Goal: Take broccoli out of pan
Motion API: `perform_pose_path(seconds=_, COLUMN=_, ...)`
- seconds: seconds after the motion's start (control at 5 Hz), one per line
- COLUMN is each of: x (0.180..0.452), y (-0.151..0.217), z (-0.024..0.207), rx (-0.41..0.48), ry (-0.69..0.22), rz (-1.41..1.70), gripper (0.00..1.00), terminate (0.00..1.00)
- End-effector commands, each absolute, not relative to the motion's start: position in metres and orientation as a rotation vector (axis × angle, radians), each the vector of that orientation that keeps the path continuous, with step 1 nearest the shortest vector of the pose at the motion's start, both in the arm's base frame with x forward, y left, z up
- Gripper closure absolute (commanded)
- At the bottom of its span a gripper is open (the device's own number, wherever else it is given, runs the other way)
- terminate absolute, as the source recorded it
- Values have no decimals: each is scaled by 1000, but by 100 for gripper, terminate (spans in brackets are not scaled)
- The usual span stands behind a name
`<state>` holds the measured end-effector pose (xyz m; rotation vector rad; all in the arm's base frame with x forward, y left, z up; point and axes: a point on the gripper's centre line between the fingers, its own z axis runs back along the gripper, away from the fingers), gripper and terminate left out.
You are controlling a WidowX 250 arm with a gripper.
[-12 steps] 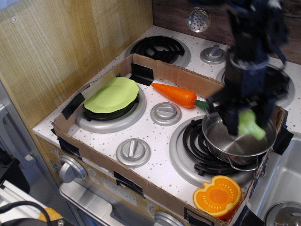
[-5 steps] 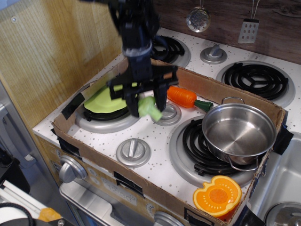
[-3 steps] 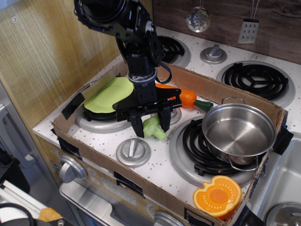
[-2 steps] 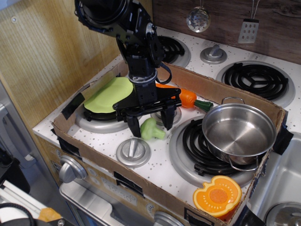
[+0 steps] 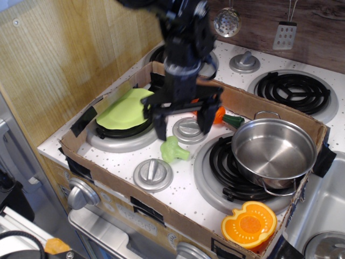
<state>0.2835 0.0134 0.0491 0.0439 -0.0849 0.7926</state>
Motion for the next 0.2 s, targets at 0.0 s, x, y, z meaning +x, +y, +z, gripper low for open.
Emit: perform_pose_path(seconds=0.0, x=303, y=12, z=87, rx=51, ry=-176, rz=776, gripper=0, terminate=100)
